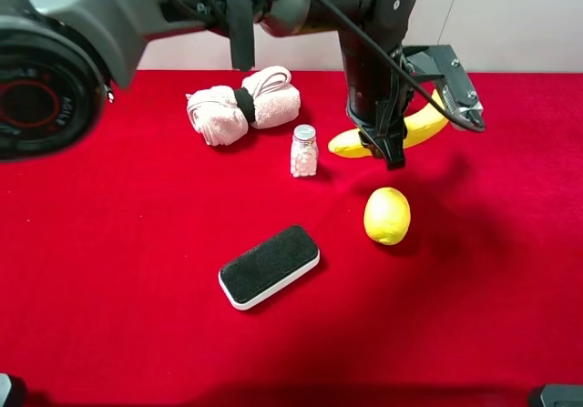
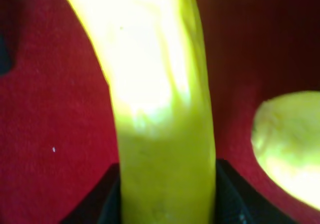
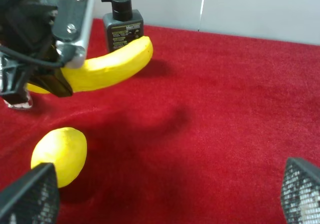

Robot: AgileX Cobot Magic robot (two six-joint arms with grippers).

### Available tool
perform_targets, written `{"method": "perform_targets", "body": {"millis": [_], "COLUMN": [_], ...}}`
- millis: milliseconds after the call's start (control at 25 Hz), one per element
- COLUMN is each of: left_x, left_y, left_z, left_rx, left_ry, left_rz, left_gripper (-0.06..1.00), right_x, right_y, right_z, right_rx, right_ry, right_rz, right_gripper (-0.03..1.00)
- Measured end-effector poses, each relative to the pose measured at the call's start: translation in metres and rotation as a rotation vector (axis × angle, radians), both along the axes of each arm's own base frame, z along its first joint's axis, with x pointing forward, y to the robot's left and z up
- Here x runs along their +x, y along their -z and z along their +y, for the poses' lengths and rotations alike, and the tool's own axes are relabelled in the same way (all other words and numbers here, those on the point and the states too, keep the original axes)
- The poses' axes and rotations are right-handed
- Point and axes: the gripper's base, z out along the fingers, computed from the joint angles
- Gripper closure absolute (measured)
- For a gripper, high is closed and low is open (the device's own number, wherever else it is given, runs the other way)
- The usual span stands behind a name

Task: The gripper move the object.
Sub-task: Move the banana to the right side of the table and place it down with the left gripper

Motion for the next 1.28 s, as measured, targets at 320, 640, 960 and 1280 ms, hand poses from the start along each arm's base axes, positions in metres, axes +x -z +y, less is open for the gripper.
{"method": "perform_targets", "body": {"millis": [320, 640, 960, 1280], "left_x": [0.006, 0.007, 0.000, 0.000], "left_y": [0.028, 0.044, 0.064, 0.063], "left_z": [-0.008, -0.013, -0.020, -0.024], "left_rx": [-0.016, -0.054, -0.051, -0.073], "left_ry": [0.001, -0.010, -0.001, 0.002], "left_rz": [-0.014, -0.003, 0.022, 0.003], "left_gripper": [0.59, 0.59, 0.59, 0.59], "right_x": [0.000, 0.000, 0.000, 0.000], "right_y": [0.000, 0.000, 0.000, 0.000], "right_z": [0.000, 0.000, 0.001, 0.001], "right_rx": [0.000, 0.004, 0.006, 0.006], "right_ry": [0.000, -0.003, -0.004, -0.004], "right_rz": [0.000, 0.001, 0.001, 0.001], "right_gripper": [0.27, 0.27, 0.27, 0.27]}}
